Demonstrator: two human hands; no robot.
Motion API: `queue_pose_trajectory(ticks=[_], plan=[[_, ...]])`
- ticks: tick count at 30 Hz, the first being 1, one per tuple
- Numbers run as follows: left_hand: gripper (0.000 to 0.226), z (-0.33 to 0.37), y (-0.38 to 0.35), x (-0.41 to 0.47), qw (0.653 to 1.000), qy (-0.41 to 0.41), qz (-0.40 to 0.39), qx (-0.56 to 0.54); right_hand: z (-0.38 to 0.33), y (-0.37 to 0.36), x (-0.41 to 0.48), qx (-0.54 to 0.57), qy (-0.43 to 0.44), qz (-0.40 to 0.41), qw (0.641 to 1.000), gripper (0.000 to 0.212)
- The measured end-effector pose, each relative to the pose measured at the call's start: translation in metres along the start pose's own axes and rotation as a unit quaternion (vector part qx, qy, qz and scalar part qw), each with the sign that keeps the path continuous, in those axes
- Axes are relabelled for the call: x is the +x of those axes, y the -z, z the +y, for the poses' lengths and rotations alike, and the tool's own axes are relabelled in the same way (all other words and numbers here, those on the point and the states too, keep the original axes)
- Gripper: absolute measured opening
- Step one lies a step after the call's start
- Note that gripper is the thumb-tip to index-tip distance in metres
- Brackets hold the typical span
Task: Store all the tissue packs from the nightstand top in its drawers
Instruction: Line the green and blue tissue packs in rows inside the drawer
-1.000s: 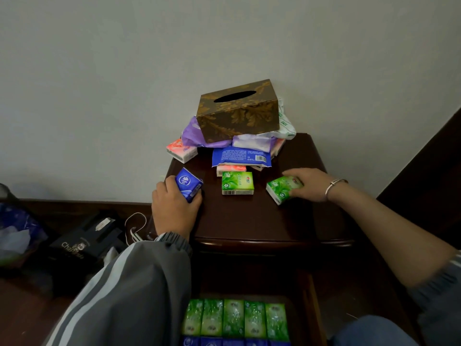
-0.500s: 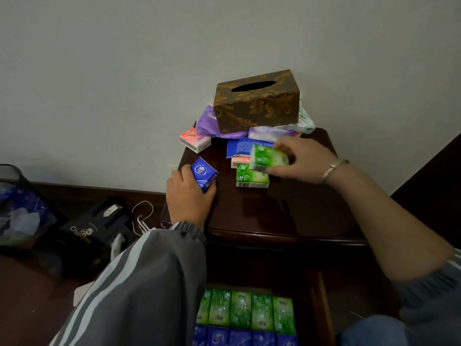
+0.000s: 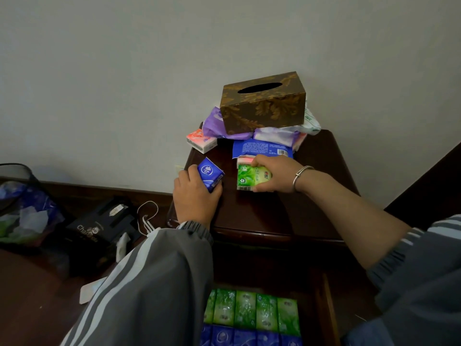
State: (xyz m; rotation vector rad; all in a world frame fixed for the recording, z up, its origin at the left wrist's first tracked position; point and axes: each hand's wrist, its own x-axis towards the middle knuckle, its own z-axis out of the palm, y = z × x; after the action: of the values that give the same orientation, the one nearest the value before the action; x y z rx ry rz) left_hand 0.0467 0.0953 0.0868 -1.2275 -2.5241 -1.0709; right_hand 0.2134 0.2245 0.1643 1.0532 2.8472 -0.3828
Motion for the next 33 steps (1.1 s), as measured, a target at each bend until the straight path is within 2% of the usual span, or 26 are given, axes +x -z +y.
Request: queue_pose_trajectory(ticks=[5, 8, 13, 15, 19, 23, 26, 30, 33], plan=[[0.066, -0.002, -0.002, 0.0, 1.0, 0.003, -0.004, -0.004, 0.002, -0.009, -0.029, 0.007, 0.01, 0.057, 0.998, 0.07], [0.068, -0.003, -0.004, 0.0, 1.0, 0.002, 0.003, -0.007, -0.002, -0.021, -0.045, -0.007, -0.012, 0.095, 0.995, 0.071], [0.068, -0.004, -0.005, 0.0, 1.0, 0.005, 0.004, -0.006, -0.013, -0.034, -0.051, 0.12, -0.089, 0.154, 0.977, 0.063], [0.069, -0.004, -0.005, 0.0, 1.0, 0.003, 0.005, -0.006, -0.017, -0.033, -0.048, 0.101, -0.127, 0.15, 0.975, 0.066], [0.069, -0.005, -0.006, 0.0, 1.0, 0.002, 0.004, -0.007, -0.025, -0.024, -0.034, 0.067, -0.171, 0.092, 0.979, 0.075], [0.068, -0.005, -0.007, 0.0, 1.0, 0.001, 0.004, -0.004, -0.029, -0.016, -0.021, 0.027, -0.166, 0.057, 0.984, 0.049], [0.068, -0.004, -0.006, 0.0, 1.0, 0.001, 0.005, -0.003, -0.03, -0.017, -0.018, -0.019, -0.167, 0.062, 0.984, 0.055], [0.069, -0.002, -0.005, 0.002, 1.0, 0.002, -0.003, -0.012, -0.029, -0.021, -0.022, 0.02, -0.178, 0.063, 0.982, 0.066], [0.069, 0.0, -0.002, 0.002, 1.0, 0.011, -0.02, -0.02, -0.031, -0.027, -0.029, 0.041, -0.18, 0.075, 0.98, 0.064]])
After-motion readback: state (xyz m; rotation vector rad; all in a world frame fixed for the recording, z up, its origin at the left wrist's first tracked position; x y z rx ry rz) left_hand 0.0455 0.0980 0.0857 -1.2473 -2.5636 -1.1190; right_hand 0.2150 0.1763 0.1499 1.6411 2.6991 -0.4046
